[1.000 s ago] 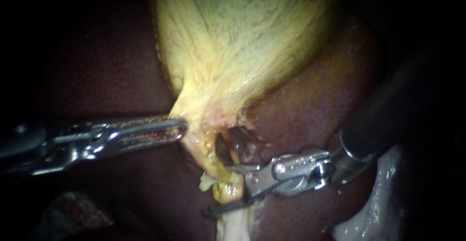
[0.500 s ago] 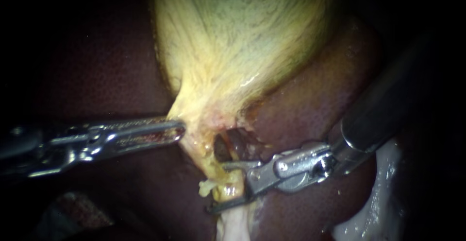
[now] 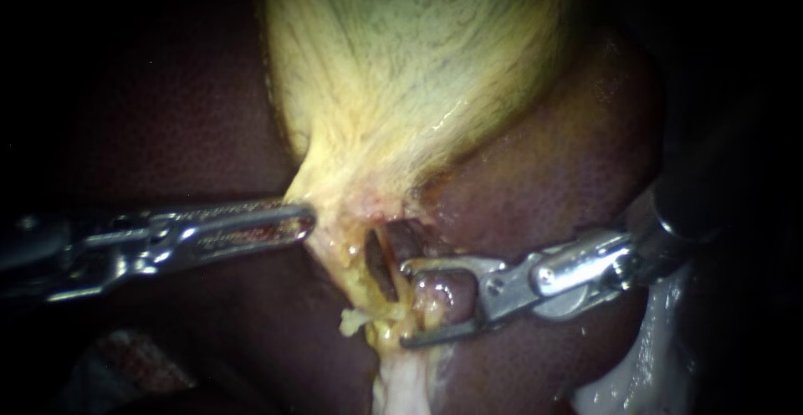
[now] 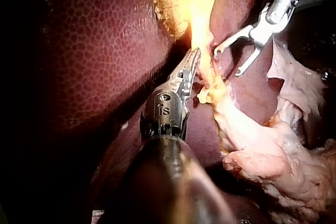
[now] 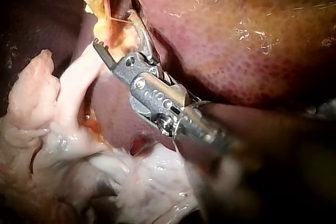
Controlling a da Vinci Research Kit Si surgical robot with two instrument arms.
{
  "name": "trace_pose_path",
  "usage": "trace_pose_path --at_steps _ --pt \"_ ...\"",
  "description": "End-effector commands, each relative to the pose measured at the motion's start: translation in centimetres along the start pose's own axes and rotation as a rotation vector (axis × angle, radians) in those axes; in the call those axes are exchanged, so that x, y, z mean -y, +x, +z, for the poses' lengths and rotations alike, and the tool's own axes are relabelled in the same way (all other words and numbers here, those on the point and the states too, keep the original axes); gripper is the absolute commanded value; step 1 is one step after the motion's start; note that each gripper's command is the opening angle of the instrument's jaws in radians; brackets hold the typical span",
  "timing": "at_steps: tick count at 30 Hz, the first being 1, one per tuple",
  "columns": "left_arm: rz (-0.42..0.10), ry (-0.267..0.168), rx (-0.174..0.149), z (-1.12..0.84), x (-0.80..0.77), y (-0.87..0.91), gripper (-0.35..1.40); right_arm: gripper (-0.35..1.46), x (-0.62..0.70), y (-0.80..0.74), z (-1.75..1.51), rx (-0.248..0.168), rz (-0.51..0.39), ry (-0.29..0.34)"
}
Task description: Going back first clip left tube
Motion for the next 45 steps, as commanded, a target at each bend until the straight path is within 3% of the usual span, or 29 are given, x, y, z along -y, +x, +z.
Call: trace_pose_path --at_steps 1,13,25,45 --pt "0.000 0.000 0.000 0.00 -0.01 0.01 -0.05 0.60 -0.01 0.02 -0.08 0.001 -0.002 -0.006" --pt "0.003 -0.003 0.002 0.06 -0.11 0.07 -0.05 0.60 -0.12 0.27 -0.59 0.019 -0.071 -0.058" --pt "0.005 -0.005 0.003 0.13 -0.15 0.11 -0.05 0.60 -0.05 0.34 -0.72 0.021 -0.156 -0.049" --pt "0.014 -0.006 0.008 0.62 -0.26 0.28 -0.05 0.60 -0.02 0.37 -0.89 0.018 -0.202 -0.033"
